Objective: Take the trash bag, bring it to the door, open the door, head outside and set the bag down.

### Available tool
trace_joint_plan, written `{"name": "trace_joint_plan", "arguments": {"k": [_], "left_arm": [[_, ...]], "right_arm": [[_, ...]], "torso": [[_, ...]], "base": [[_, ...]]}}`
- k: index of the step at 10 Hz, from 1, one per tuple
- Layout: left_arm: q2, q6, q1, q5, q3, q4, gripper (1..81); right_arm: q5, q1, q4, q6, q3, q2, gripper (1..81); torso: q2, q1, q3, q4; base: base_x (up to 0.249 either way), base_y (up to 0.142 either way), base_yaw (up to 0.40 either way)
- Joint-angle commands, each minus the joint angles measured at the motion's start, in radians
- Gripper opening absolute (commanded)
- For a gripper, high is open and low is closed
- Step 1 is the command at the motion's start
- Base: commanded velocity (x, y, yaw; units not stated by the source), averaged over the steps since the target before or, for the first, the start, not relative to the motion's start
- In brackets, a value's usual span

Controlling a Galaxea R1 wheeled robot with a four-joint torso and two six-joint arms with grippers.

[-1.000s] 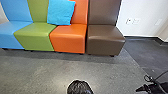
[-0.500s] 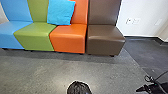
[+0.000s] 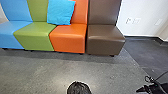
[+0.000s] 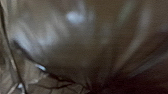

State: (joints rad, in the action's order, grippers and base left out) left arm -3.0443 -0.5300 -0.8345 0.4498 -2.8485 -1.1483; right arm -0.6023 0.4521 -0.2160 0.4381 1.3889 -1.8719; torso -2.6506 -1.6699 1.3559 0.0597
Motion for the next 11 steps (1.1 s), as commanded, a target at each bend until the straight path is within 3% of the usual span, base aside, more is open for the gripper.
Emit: {"name": "trace_joint_plan", "arguments": {"k": [1,6,8,11], "left_arm": [[0.02,-0.01,0.057,0.015,-0.019,0.033,1.0],[0.028,-0.024,0.057,0.05,-0.017,0.032,1.0],[0.028,-0.031,0.056,0.053,-0.017,0.033,1.0],[0.036,-0.033,0.056,0.072,-0.017,0.032,1.0]], "right_arm": [[-0.05,-0.092,-0.025,0.001,-0.005,0.055,81.1],[-0.037,-0.054,-0.022,-0.004,-0.005,0.054,81.1],[-0.031,-0.029,-0.02,-0.007,0.005,0.035,81.1],[-0.017,-0.009,-0.022,-0.01,0.011,0.02,81.1]], "torso": [[0.097,0.063,0.0,0.0],[0.275,0.172,0.001,0.0],[0.342,0.211,-0.102,0.0],[0.422,0.262,-0.171,0.0]], "base": [[0.0,0.0,0.0],[0.0,0.0,0.0],[0.0,0.0,0.0],[0.0,0.0,0.0]]}}
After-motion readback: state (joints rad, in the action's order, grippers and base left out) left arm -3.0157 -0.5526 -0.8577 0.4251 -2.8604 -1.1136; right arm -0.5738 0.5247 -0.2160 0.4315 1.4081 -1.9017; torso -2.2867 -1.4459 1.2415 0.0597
